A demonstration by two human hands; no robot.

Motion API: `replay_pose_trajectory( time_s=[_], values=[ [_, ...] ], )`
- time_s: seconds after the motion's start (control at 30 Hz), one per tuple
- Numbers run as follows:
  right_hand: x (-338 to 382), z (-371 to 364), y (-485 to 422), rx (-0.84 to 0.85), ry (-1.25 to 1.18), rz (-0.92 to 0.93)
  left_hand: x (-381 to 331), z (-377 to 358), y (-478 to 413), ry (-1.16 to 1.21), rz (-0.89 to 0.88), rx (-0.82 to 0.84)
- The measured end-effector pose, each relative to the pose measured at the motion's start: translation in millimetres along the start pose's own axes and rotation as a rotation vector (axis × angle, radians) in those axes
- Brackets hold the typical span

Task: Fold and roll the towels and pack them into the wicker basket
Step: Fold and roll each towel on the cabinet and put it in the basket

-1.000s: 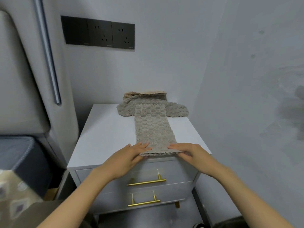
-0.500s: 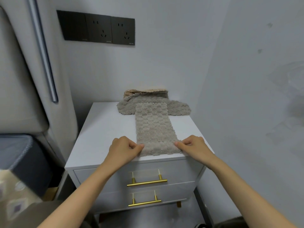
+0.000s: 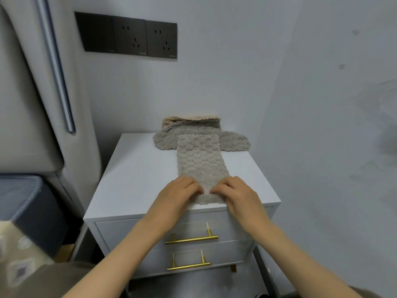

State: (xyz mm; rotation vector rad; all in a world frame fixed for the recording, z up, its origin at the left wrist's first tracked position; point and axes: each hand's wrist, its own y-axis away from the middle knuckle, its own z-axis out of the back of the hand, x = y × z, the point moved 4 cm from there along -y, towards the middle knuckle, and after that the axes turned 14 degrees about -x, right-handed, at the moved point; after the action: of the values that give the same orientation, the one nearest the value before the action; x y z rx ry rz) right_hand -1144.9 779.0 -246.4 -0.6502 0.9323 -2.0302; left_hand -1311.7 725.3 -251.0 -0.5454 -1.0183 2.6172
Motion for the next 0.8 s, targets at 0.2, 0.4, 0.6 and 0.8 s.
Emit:
replay_pose_trajectory(
  time_s=[0.2,0.4,0.6,0.8],
  values=[
    [-3,1,11,0.132,0.04,0.053,1,5,6,-0.07,0.008,0.042],
    [-14,5,11,0.247,-0.024,-0.03,11,9,7,-0.014,0.09,0.087],
    [-37,4,18,0.365,-0.083,-0.218,15,8,4,0.03,0.186,0.106],
    [-49,4,6,0.256,-0.271,-0.6,29,12,-1,0.191,0.57,0.039]
  ],
)
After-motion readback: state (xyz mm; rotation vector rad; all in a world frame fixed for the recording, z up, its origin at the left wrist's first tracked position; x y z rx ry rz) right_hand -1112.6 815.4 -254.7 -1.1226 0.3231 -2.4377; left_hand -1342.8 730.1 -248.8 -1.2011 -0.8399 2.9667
